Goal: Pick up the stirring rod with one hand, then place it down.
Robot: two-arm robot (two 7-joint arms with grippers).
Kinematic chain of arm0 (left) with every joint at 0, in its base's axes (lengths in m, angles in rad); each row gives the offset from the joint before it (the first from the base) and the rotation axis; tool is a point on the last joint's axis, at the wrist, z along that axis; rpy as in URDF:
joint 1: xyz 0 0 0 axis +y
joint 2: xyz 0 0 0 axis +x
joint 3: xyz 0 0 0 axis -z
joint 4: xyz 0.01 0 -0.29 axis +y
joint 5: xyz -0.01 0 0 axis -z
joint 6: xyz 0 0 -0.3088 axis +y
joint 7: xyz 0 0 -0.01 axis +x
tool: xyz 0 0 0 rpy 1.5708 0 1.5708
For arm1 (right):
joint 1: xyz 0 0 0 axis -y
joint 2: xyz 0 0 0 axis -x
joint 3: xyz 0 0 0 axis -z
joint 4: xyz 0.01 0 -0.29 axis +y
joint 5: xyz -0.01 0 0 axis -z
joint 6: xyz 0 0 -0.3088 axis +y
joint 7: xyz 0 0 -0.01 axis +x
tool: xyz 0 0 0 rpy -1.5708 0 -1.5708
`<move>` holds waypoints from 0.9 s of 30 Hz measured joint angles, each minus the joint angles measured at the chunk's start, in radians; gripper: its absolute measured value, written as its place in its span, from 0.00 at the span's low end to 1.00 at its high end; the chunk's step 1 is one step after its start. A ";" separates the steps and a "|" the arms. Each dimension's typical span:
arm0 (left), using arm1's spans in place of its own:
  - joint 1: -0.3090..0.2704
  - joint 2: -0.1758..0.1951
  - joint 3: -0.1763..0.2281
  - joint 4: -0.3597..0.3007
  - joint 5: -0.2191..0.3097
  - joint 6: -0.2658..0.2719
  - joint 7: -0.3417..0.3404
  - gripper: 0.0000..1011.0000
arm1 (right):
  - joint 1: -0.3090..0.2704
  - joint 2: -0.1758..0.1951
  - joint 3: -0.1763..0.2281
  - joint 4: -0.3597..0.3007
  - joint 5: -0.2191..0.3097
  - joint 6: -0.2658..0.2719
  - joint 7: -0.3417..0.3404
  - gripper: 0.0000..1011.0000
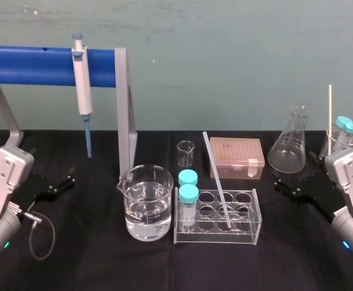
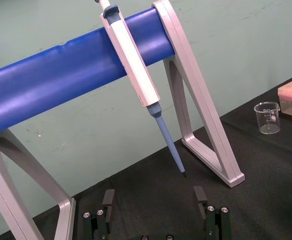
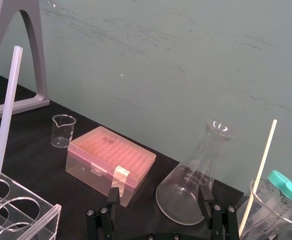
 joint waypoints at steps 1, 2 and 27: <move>0.000 0.000 0.000 0.000 0.000 0.000 0.000 0.99 | 0.000 0.000 0.000 0.000 0.000 0.000 0.000 0.99; 0.000 0.000 0.000 0.000 0.000 0.000 0.000 0.99 | 0.000 0.000 0.000 0.000 0.000 0.000 0.000 0.99; 0.000 0.000 0.000 0.000 0.000 0.000 0.000 0.99 | 0.015 -0.043 0.086 -0.053 0.191 0.083 0.154 0.99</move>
